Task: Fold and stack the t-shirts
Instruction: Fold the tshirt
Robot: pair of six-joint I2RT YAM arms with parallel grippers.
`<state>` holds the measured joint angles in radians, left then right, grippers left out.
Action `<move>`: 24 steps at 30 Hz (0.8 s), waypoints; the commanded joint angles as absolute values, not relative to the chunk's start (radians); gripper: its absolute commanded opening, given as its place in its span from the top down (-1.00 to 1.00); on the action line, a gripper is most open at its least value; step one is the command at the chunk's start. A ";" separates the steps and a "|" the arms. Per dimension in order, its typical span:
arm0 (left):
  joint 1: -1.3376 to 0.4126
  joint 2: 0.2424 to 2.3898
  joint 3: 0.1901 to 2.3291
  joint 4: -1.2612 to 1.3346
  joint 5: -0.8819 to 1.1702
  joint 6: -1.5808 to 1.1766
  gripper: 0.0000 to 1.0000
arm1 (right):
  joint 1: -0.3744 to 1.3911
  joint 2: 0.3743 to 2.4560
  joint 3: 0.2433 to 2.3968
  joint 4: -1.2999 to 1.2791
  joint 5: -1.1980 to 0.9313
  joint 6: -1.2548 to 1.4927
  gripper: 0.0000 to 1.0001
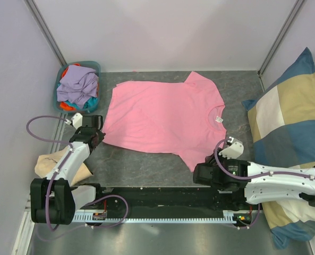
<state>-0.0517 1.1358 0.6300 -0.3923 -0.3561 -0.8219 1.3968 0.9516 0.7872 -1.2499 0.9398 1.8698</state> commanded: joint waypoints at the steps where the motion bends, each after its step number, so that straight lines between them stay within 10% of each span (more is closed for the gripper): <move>1: -0.046 1.112 0.680 -0.393 -0.364 -0.773 0.96 | 1.349 0.919 0.885 -1.423 1.077 1.876 1.00; 24: -0.043 1.253 0.865 -0.362 -0.324 -0.749 0.96 | 1.045 1.097 1.080 -1.103 1.134 1.250 1.00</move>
<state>-0.0498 1.2457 0.8284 -0.3916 -0.3283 -0.7891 1.1023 1.0622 1.0393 -1.2728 1.1553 1.5303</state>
